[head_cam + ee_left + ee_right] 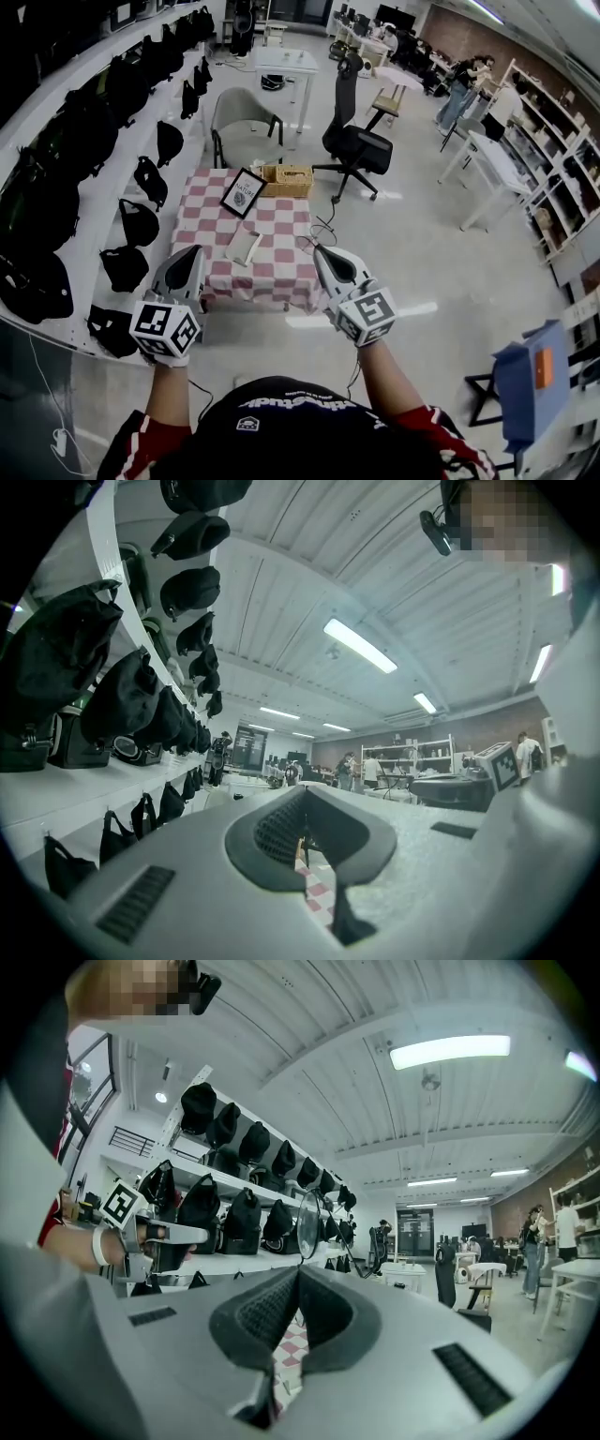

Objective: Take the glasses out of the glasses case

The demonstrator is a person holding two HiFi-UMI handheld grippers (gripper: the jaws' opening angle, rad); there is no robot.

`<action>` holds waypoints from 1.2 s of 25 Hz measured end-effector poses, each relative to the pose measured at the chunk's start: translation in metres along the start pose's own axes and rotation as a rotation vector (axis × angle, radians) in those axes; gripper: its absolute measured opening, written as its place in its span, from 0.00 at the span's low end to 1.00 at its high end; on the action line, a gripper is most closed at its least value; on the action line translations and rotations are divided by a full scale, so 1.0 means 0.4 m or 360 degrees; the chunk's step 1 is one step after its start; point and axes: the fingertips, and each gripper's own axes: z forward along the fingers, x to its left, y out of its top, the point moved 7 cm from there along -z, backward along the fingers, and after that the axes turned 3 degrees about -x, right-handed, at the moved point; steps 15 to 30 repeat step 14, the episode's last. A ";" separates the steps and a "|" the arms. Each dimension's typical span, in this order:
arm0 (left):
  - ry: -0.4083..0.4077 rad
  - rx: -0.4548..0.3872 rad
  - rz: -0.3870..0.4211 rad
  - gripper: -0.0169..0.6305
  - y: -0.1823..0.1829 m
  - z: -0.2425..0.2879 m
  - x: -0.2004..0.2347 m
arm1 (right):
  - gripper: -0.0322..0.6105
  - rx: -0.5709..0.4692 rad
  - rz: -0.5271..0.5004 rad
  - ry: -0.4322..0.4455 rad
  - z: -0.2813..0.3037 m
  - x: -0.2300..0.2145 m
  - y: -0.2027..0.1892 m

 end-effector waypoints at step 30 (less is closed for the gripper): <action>0.0000 0.0003 -0.0008 0.04 -0.006 0.001 -0.001 | 0.05 -0.0032 0.0014 0.0009 -0.004 -0.002 -0.016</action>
